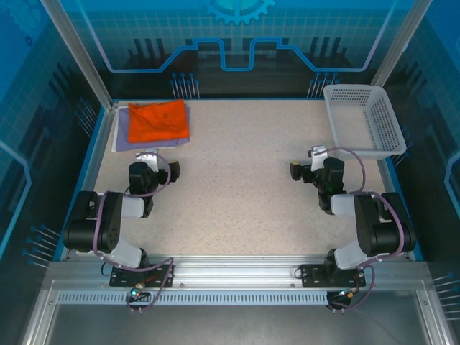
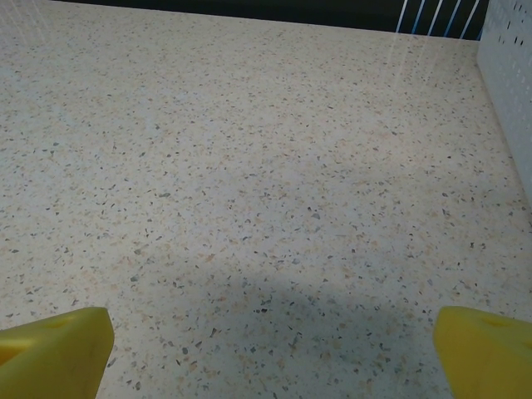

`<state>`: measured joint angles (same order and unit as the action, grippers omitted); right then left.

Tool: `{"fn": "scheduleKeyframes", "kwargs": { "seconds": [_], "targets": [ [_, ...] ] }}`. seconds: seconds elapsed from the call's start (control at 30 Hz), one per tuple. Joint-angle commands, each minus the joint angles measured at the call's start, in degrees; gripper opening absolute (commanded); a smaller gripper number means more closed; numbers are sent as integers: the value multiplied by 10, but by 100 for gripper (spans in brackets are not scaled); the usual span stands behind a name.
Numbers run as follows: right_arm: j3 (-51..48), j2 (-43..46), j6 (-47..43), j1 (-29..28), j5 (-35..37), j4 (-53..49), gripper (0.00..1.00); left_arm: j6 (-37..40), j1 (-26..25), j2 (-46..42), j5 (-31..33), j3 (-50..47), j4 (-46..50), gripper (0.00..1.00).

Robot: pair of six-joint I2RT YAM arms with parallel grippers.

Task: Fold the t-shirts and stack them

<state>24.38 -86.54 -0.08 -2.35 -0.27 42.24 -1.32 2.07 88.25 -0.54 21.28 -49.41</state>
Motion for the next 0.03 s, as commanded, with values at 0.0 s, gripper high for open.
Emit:
{"fn": "scheduleKeyframes", "kwargs": {
  "seconds": [0.0],
  "targets": [
    [7,1,-7,-1,-1,4,100,8,-2,1,-10,11,-13,99]
  ]
}}
